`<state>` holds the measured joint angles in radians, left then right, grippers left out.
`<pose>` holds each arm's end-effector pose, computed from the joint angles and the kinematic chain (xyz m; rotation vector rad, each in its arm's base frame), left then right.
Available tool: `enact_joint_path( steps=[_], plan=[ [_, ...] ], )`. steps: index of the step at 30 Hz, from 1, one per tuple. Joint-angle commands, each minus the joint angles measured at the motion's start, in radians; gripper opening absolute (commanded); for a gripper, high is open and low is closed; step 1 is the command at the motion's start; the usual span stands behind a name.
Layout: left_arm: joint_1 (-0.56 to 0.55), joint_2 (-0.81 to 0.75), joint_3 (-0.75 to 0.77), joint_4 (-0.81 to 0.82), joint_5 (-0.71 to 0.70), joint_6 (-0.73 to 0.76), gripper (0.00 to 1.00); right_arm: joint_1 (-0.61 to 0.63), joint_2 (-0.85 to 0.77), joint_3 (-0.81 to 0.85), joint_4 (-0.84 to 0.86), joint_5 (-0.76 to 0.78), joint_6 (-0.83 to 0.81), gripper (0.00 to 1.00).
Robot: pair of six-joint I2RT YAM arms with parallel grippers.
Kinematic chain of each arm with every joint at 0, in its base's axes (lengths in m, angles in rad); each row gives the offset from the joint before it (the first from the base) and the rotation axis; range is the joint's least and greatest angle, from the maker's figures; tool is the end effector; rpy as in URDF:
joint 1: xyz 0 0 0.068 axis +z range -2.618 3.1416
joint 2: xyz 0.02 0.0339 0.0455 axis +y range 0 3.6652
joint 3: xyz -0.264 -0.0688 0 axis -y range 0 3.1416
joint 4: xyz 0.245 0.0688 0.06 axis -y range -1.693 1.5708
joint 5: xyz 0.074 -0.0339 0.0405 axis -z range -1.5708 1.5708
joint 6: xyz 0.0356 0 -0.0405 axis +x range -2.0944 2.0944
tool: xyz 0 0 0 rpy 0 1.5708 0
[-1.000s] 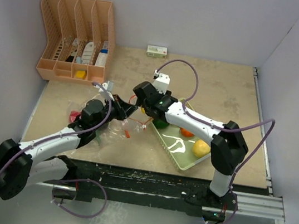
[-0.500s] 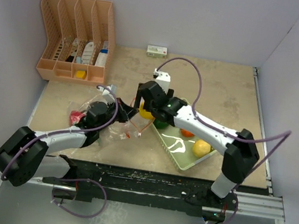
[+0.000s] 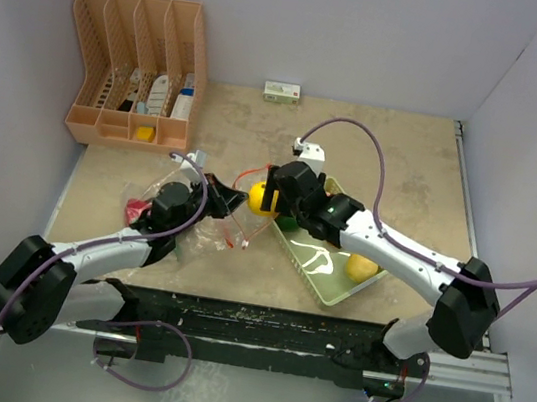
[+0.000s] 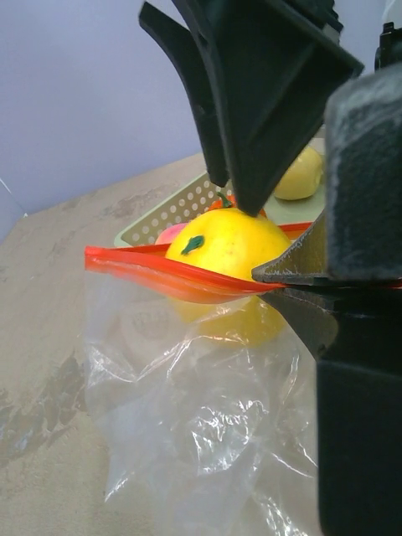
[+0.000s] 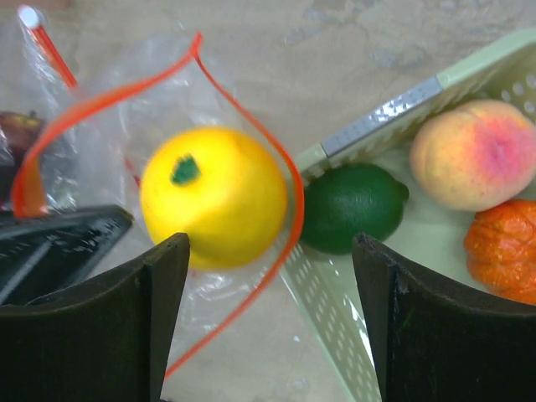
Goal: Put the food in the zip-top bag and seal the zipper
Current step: Place the fake fruit in the zipper food storage bag.
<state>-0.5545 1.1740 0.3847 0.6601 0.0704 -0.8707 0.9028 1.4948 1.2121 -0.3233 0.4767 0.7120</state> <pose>0.2042 -0.1294 0.2112 -0.2323 1.8164 -1.1000 0.2227 0.2559 0.3058 0.0665 2.1323 0.4452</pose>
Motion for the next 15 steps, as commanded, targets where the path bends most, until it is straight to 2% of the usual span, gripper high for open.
enact_joint_path(
  steps=[1,4,9,15],
  plan=[
    [0.001,-0.017,0.045,0.024,-0.001,0.021,0.00,-0.005,-0.057,-0.061,0.034,-0.028,-0.015,0.77],
    [0.001,-0.019,0.050,0.025,0.006,0.018,0.00,-0.021,-0.080,-0.112,0.076,-0.056,-0.018,0.75],
    [0.001,-0.020,0.052,0.022,0.006,0.019,0.00,-0.036,-0.134,-0.224,0.260,-0.238,-0.028,0.71],
    [-0.002,-0.020,0.056,0.022,0.006,0.018,0.00,-0.036,-0.068,-0.221,0.277,-0.286,-0.003,0.68]
  ],
)
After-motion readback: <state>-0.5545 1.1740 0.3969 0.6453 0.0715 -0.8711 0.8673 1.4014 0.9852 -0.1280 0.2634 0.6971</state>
